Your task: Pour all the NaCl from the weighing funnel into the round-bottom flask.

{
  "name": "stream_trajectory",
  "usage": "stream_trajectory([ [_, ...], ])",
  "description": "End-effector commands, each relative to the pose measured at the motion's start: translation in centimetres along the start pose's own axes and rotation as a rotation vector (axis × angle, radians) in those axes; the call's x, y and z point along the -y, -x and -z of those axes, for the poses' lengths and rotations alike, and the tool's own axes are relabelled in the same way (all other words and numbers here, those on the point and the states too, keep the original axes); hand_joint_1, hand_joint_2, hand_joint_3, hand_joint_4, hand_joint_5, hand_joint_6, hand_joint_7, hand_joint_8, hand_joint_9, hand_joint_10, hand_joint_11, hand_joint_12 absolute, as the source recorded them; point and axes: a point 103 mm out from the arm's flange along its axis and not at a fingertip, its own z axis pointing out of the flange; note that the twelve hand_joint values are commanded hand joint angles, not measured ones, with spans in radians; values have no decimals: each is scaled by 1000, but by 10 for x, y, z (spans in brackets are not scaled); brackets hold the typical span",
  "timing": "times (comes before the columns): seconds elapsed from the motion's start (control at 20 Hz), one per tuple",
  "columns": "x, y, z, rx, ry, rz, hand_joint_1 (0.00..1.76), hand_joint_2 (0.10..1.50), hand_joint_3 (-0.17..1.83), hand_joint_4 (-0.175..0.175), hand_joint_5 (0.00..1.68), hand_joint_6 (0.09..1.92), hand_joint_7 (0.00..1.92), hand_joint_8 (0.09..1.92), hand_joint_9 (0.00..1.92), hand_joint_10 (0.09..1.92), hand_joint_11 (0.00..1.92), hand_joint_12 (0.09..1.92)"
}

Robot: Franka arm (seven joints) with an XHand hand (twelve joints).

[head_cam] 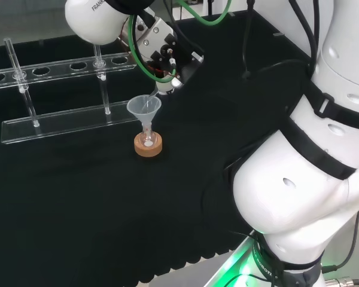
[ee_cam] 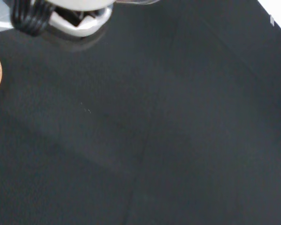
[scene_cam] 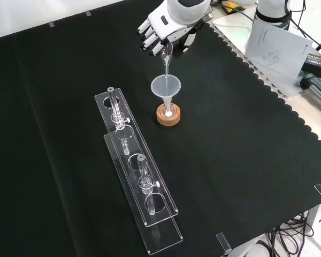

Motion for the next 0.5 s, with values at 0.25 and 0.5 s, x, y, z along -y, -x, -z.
stream_trajectory([
  [0.25, 0, -1, 2, 35, -3, -2, 1102, 705, 599, 175, 1221, 742, 636, 642, 985, 335, 744, 1092],
  [0.5, 0, -1, 3, 61, -5, -4, 1102, 705, 599, 175, 1222, 741, 635, 642, 986, 334, 744, 1091],
])
